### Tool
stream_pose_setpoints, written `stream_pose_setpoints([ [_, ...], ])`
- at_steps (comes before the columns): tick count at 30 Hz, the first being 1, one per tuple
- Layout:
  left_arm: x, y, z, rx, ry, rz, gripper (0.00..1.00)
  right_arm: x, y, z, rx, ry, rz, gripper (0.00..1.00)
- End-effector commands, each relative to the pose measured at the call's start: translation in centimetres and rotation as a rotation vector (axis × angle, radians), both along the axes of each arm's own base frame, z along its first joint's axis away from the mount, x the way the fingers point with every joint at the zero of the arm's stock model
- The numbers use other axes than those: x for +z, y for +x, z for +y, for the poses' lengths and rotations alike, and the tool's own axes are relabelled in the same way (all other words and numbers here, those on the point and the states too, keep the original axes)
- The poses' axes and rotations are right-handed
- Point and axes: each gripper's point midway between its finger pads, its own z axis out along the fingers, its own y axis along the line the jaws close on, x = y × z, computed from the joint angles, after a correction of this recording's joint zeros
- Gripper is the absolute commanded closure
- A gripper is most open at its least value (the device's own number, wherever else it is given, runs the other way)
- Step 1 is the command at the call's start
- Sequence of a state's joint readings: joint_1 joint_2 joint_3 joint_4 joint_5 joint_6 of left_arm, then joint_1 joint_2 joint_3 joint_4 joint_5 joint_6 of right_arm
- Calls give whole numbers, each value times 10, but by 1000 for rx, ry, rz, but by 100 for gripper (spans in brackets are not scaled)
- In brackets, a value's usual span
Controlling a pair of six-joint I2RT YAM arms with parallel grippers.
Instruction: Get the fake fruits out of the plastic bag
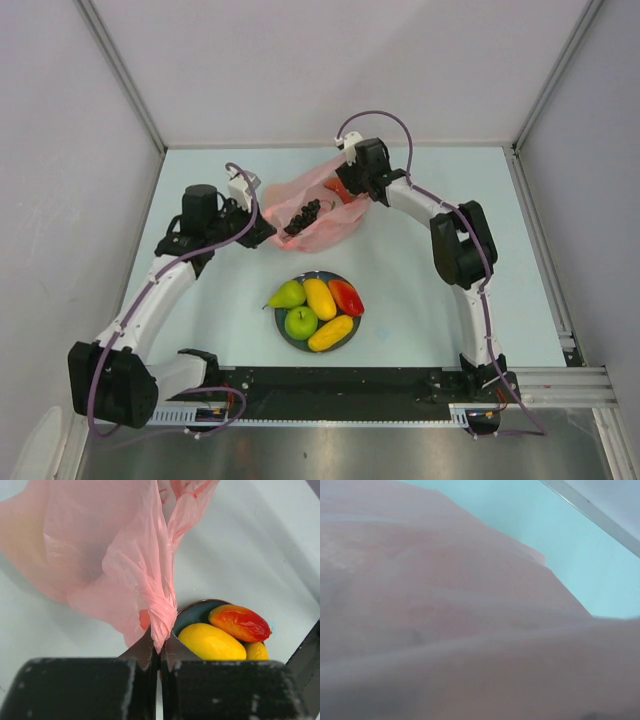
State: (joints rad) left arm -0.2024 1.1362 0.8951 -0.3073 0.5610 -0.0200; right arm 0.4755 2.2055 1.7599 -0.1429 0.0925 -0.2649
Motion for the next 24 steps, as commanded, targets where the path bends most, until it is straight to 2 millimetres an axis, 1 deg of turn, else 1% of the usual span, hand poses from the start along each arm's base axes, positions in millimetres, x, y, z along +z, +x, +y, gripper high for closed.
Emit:
stream_pose_setpoints([
  [1, 34, 11, -25, -27, -80, -38, 100, 29, 9, -7, 16, -42, -101, 27],
  [3, 34, 13, -32, -38, -92, -27, 100, 33, 7, -2, 43, -32, -101, 25],
  [4, 36, 13, -36, -44, -102, -28, 100, 35, 9, 4, 69, -16, -100, 23],
  [6, 36, 16, -37, -43, -107, -21, 100, 36, 13, 7, 86, -13, -105, 22],
  [8, 33, 17, -37, -42, -96, -13, 100, 30, 20, 12, 110, -16, -100, 21],
  [10, 32, 18, -36, -45, -84, -15, 100, 24, 28, 8, 112, -31, -103, 21],
  [11, 32, 17, -36, -47, -81, -15, 100, 18, 34, 8, 110, -35, -101, 21],
  [13, 29, 16, -35, -50, -73, -3, 100, 13, 41, 2, 104, -40, -96, 19],
  [15, 26, 16, -35, -53, -66, 2, 100, 7, 50, 1, 97, -38, -98, 17],
  [16, 24, 16, -34, -55, -59, 2, 100, 3, 52, 4, 124, -17, -89, 13],
  [17, 21, 16, -35, -56, -55, 6, 100, -10, 55, 2, 127, -13, -67, 13],
  [18, 20, 16, -34, -57, -48, 5, 100, -4, 61, 7, 142, 8, -78, 11],
  [19, 18, 17, -33, -58, -43, 5, 100, -8, 64, 4, 145, 14, -68, 9],
  [20, 18, 19, -33, -56, -40, 4, 100, -13, 66, 6, 156, 19, -55, 8],
  [21, 17, 19, -33, -58, -34, 4, 100, -17, 75, 12, 175, 37, -52, 8],
  [22, 16, 21, -33, -57, -32, 4, 100, -25, 73, 12, 184, 38, -15, 8],
  [23, 16, 22, -34, -59, -29, 4, 100, -28, 78, 11, 186, 54, -3, 8],
  [24, 17, 23, -33, -61, -24, -3, 100, -29, 82, 18, 224, 90, 3, 8],
])
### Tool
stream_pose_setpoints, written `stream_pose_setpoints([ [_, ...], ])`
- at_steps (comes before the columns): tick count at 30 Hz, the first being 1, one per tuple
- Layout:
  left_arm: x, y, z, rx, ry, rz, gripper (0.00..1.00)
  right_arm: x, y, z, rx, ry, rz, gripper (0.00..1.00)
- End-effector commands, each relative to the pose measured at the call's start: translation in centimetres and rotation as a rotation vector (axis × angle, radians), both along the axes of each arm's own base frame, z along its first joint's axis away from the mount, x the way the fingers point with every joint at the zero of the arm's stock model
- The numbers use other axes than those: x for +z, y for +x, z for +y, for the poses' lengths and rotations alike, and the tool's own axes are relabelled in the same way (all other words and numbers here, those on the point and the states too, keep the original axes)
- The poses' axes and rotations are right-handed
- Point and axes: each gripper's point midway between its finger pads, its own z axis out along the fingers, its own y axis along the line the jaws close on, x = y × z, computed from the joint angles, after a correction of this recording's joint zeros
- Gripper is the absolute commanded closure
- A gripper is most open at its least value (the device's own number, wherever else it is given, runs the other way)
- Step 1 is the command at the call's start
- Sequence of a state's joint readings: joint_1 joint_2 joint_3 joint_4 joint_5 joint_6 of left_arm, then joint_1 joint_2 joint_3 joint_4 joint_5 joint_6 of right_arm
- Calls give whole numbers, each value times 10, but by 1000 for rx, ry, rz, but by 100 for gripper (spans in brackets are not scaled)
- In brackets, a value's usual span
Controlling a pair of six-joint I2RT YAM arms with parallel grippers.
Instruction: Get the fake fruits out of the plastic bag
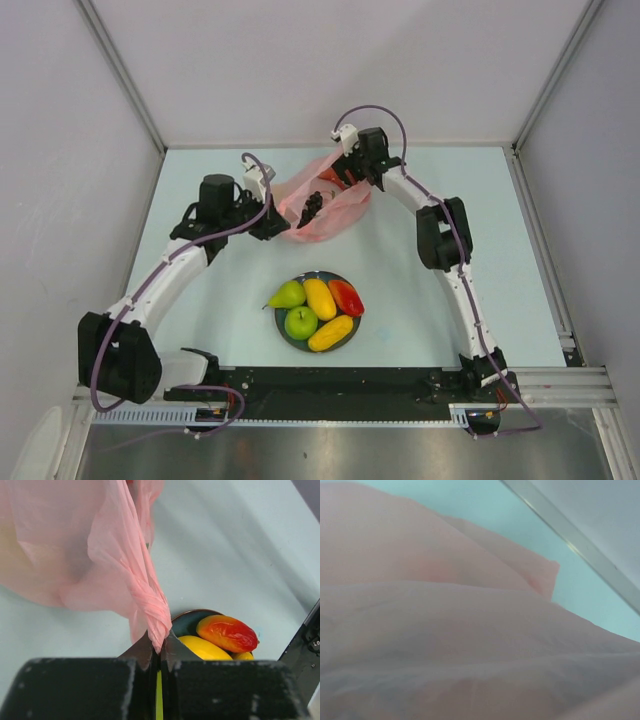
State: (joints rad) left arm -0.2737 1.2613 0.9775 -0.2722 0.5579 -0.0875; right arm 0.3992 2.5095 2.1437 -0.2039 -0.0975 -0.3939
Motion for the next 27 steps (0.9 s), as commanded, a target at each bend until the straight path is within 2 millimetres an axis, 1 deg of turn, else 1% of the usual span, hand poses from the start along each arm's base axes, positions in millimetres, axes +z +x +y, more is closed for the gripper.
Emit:
stream_pose_setpoints([
  [1, 15, 10, -2, -20, 15, -58, 100, 0, 14, 10, 88, 98, 48, 8],
  [3, 13, 11, -2, -21, 24, -55, 100, 0, 15, 12, 113, 129, 54, 10],
  [6, 10, 12, -1, -20, 28, -48, 100, -2, 17, 15, 137, 149, 44, 24],
  [8, 8, 11, -2, -22, 27, -42, 100, -9, 14, 16, 149, 144, 58, 30],
  [9, 7, 11, -2, -22, 25, -36, 100, -12, 12, 15, 150, 138, 70, 35],
  [11, 8, 12, -3, -23, 20, -40, 100, -17, 7, 14, 152, 133, 95, 39],
  [12, 9, 13, -3, -22, 18, -40, 100, -22, 1, 16, 164, 127, 118, 45],
  [13, 8, 14, -3, -20, 17, -40, 100, -24, -1, 13, 169, 106, 121, 51],
  [14, 11, 14, -4, -22, 13, -49, 100, -22, -5, 13, 171, 94, 125, 56],
  [15, 11, 15, -4, -21, 11, -47, 100, -20, -7, 12, 165, 84, 129, 65],
  [16, 12, 15, -4, -21, 10, -52, 100, -16, -8, 10, 153, 90, 134, 69],
  [17, 13, 16, -4, -18, 10, -58, 100, -3, -10, 9, 144, 98, 125, 71],
  [19, 13, 15, -4, -18, 9, -63, 100, 14, -12, 8, 140, 126, 119, 73],
  [21, 12, 12, -3, -23, 11, -72, 100, 49, -26, 8, 144, 190, 130, 75],
  [22, 14, 11, -3, -23, 12, -82, 100, 62, -35, 7, 152, 208, 137, 77],
  [24, 13, 10, -2, -23, 14, -88, 100, 72, -46, 7, 147, 241, 159, 78],
  [25, 15, 10, 0, -19, 16, -98, 100, 88, -52, 7, 148, 256, 150, 80],
  [26, 15, 9, 0, -21, 16, -101, 100, 80, -61, 4, 140, 261, 186, 80],
  [27, 15, 8, 0, -21, 19, -107, 100, 81, -67, 4, 142, 275, 203, 80],
])
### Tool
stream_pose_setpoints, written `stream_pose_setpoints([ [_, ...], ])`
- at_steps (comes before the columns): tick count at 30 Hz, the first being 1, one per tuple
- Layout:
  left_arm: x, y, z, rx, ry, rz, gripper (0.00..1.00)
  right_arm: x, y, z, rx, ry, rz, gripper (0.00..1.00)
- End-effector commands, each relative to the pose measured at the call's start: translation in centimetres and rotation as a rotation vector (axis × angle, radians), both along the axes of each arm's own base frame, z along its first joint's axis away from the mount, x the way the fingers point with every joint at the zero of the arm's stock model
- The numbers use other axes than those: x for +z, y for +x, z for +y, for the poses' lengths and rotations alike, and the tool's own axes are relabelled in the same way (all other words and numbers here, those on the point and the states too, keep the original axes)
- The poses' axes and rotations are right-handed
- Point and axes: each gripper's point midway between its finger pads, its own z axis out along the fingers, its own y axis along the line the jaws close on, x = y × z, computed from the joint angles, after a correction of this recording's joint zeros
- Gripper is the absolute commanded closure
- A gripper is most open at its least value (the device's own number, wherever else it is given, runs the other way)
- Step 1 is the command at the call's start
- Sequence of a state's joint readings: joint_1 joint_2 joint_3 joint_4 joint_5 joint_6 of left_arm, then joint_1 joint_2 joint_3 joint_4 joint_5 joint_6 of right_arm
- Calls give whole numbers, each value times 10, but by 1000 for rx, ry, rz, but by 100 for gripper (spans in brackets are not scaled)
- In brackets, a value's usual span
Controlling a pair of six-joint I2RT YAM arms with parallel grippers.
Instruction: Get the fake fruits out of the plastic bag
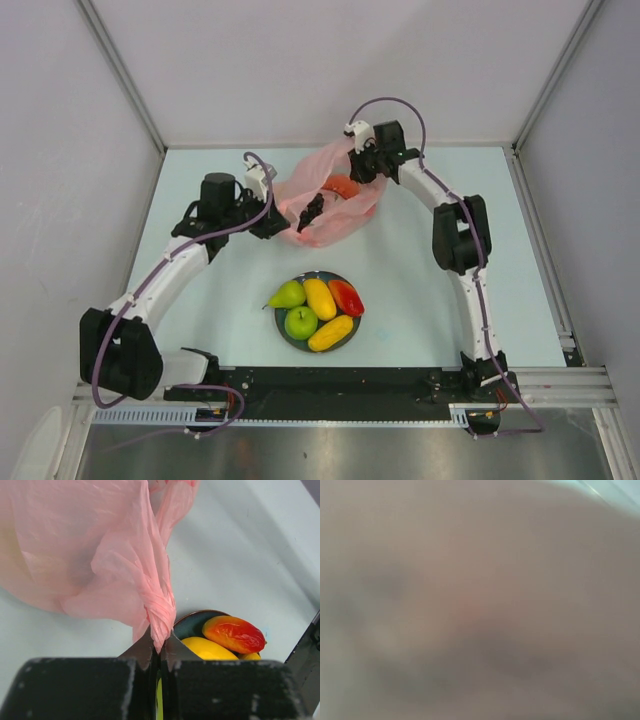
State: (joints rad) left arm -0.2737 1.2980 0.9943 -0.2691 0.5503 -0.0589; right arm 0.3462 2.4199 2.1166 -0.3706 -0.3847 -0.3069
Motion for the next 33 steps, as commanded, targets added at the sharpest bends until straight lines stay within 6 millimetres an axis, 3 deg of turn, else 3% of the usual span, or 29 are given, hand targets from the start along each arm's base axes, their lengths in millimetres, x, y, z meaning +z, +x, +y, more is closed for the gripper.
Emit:
stream_pose_setpoints([
  [1, 23, -1, 0, -19, -5, -107, 100, 70, -33, 3, -1, 123, 18, 81],
  [2, 24, -1, 1, -18, -5, -113, 100, 61, -43, 2, -3, 125, 58, 81],
  [7, 32, -8, 5, -21, 7, -135, 100, 52, -87, 7, -51, 175, 192, 81],
  [8, 33, -11, 5, -23, 8, -133, 100, 45, -106, 1, -68, 169, 226, 78],
  [9, 34, -13, 6, -23, 7, -139, 100, 44, -109, -3, -103, 155, 215, 64],
  [12, 31, -17, 7, -20, 0, -146, 100, 49, -122, -5, -120, 118, 172, 40],
  [15, 27, -19, 4, -23, -18, -130, 100, 71, -107, -5, -106, 101, 98, 33],
  [19, 32, -16, 0, -29, -30, -131, 100, 88, -93, 2, -31, 82, 22, 41],
  [24, 40, -9, -1, -25, -31, -143, 100, 82, -88, 18, 169, -51, -104, 50],
  [28, 49, -6, -1, -24, -30, -155, 100, 114, -70, -1, 74, -196, -237, 52],
  [30, 53, -5, -2, -23, -37, -165, 100, 111, -81, -11, 70, -219, -211, 53],
  [31, 54, -4, -2, -18, -41, -169, 100, 124, -92, -11, 93, -195, -229, 53],
  [32, 54, -3, -2, -18, -41, -172, 100, 107, -100, -15, 110, -202, -205, 54],
  [33, 55, -2, -2, -16, -41, -175, 100, 103, -105, -15, 125, -202, -203, 55],
])
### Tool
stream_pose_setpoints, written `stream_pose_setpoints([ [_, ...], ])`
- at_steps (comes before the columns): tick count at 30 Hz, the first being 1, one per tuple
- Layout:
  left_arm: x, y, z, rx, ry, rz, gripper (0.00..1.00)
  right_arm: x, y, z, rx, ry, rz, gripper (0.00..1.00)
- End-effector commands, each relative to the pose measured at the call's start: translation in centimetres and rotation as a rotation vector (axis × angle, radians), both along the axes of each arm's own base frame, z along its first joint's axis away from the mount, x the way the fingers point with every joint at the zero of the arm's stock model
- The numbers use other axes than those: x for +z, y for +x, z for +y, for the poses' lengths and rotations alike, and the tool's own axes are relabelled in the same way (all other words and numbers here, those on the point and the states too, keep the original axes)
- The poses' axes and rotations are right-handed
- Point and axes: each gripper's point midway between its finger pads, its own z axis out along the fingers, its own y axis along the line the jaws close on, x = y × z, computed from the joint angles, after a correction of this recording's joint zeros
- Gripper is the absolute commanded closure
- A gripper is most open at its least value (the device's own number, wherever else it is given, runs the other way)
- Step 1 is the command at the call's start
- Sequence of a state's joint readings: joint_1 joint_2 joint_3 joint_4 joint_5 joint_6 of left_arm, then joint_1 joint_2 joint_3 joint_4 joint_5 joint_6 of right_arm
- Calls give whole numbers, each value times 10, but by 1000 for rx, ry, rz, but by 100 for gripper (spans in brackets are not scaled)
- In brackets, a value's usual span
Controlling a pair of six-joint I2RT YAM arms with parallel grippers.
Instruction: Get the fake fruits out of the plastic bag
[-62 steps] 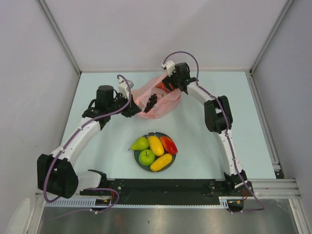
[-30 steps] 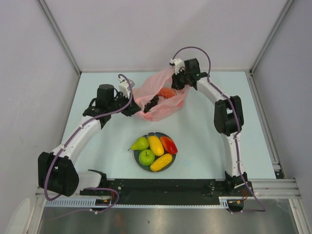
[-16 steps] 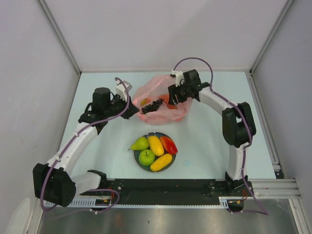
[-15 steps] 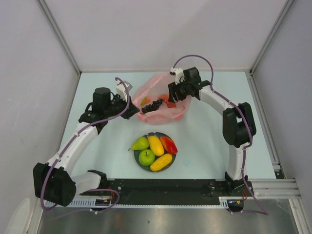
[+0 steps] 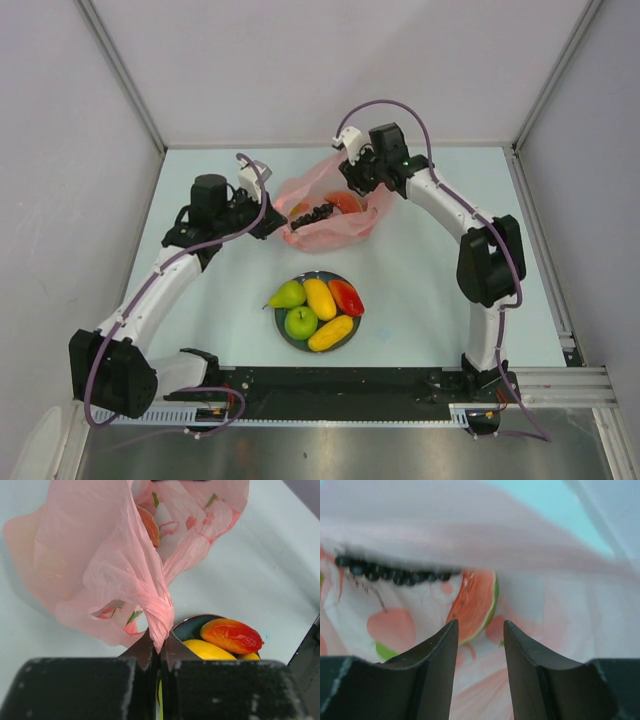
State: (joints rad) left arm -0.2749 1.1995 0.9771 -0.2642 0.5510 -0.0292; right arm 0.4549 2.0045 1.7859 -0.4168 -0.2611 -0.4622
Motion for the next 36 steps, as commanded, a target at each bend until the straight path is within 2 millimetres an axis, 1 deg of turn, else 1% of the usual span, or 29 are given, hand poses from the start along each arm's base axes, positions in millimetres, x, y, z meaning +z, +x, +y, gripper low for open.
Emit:
stream_pose_setpoints([
  [1, 28, 10, -6, -1, -37, -71, 100, 6, -22, -17, 58, -67, -50, 55],
  [2, 27, 11, -6, -1, -36, -68, 100, -2, -23, -15, 67, -75, -36, 58],
  [3, 26, 10, -6, -4, -35, -60, 100, -5, -21, -11, 75, -78, -32, 58],
  [4, 27, 12, -7, -7, -36, -58, 100, -22, -18, -7, 75, -81, 1, 58],
  [5, 26, 12, -7, -8, -36, -51, 100, -18, -10, -3, 70, -70, -10, 55],
  [6, 25, 12, -8, -10, -38, -46, 100, -21, -5, 0, 70, -69, -7, 53],
  [7, 26, 13, -8, -12, -40, -45, 100, -39, 1, 2, 70, -81, 19, 49],
  [8, 26, 13, -9, -14, -39, -43, 100, -34, 8, 6, 71, -73, 3, 45],
  [9, 25, 13, -8, -12, -38, -42, 100, -38, 13, 9, 73, -71, 3, 43],
  [10, 23, 13, -8, -13, -31, -39, 100, -40, 18, 11, 73, -71, -8, 37],
  [11, 23, 12, -8, -13, -28, -40, 100, -55, 22, 13, 75, -81, 7, 34],
  [12, 20, 11, -7, -14, -21, -37, 100, -54, 28, 15, 71, -81, -5, 32],
  [13, 19, 10, -7, -17, -19, -35, 100, -59, 33, 15, 67, -84, -7, 28],
  [14, 19, 10, -6, -14, -15, -36, 100, -73, 37, 14, 59, -96, 7, 26],
  [16, 15, 8, -5, -14, -12, -24, 100, -77, 47, 12, 40, -102, -5, 22],
  [17, 14, 7, -5, -14, -12, -24, 100, -82, 49, 11, 42, -105, -1, 22],
  [18, 13, 7, -5, -13, -9, -22, 100, -93, 49, 12, 51, -100, 22, 22],
  [19, 12, 7, -5, -12, -7, -22, 100, -93, 51, 12, 55, -92, 26, 22],
  [20, 11, 7, -4, -11, -5, -21, 100, -97, 52, 10, 55, -91, 34, 22],
  [21, 10, 7, -4, -10, -1, -20, 100, -106, 53, 10, 56, -97, 44, 22],
  [23, 9, 8, -3, -7, 3, -20, 100, -114, 52, 8, 67, -104, 58, 22],
  [24, 9, 8, -3, -9, 4, -21, 100, -122, 52, 7, 74, -113, 67, 22],
  [27, 8, 10, -3, -6, 5, -20, 100, -131, 51, 4, 76, -119, 85, 25],
  [30, 8, 12, -3, -5, 7, -19, 100, -134, 52, 1, 78, -122, 88, 39],
  [31, 9, 12, -3, -6, 7, -22, 100, -130, 52, 1, 83, -122, 77, 48],
  [32, 8, 12, -3, -5, 9, -21, 100, -126, 53, 1, 84, -120, 68, 52],
  [33, 9, 13, -3, -3, 9, -22, 100, -120, 54, 2, 84, -116, 54, 61],
  [34, 9, 14, -3, -3, 8, -25, 100, -111, 55, 3, 84, -107, 38, 64],
  [36, 10, 15, -3, 0, 5, -27, 100, -100, 55, 4, 84, -100, 22, 73],
])
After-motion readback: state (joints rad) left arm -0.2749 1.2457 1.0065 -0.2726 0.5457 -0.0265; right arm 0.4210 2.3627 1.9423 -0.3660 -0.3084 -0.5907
